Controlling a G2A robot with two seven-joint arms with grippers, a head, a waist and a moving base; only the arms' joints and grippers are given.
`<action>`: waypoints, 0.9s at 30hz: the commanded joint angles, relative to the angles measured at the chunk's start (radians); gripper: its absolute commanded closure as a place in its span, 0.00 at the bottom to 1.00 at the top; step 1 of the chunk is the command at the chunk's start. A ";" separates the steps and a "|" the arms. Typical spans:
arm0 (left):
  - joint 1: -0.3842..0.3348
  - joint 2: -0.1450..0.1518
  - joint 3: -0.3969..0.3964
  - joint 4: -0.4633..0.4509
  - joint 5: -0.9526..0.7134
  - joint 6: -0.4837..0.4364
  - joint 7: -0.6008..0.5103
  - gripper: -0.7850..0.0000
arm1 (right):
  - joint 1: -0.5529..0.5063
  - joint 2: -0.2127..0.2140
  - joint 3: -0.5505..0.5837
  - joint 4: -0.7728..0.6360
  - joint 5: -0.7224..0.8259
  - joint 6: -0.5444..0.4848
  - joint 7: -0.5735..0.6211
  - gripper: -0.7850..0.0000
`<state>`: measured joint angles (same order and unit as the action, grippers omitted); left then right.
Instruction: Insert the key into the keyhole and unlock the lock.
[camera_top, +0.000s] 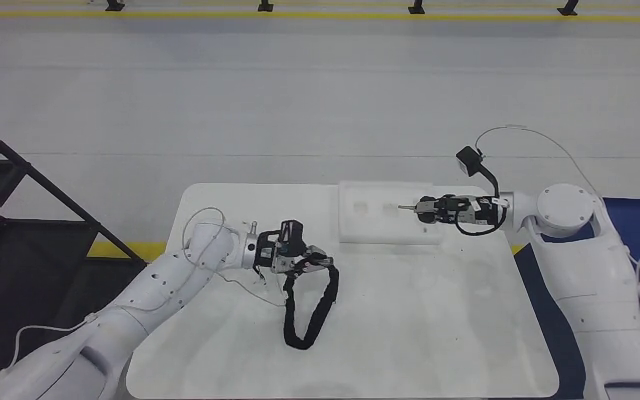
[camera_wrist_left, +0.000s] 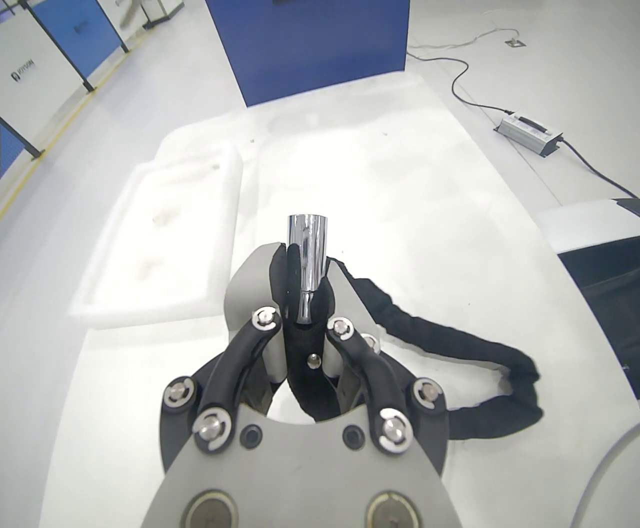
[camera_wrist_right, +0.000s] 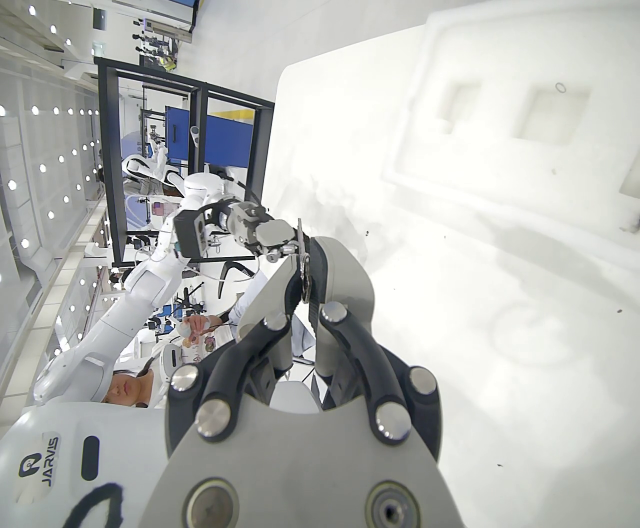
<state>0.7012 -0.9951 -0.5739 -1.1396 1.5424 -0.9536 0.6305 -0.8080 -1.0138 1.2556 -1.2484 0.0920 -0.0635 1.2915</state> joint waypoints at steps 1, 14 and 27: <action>0.004 0.013 -0.028 -0.036 0.001 -0.012 0.018 1.00 | -0.006 0.003 -0.010 -0.049 -0.030 0.017 0.009 1.00; 0.028 0.035 -0.125 -0.208 -0.029 0.011 0.081 1.00 | -0.048 0.036 0.046 -0.389 -0.060 0.151 0.114 1.00; -0.019 -0.035 -0.035 -0.143 0.059 0.163 0.235 1.00 | -0.078 0.056 0.105 -0.484 0.011 0.171 0.140 1.00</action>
<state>0.6894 -1.0224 -0.6187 -1.2981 1.6025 -0.7996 0.8564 -0.8863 -0.9572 1.3608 -1.7332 0.1026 0.1075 1.4317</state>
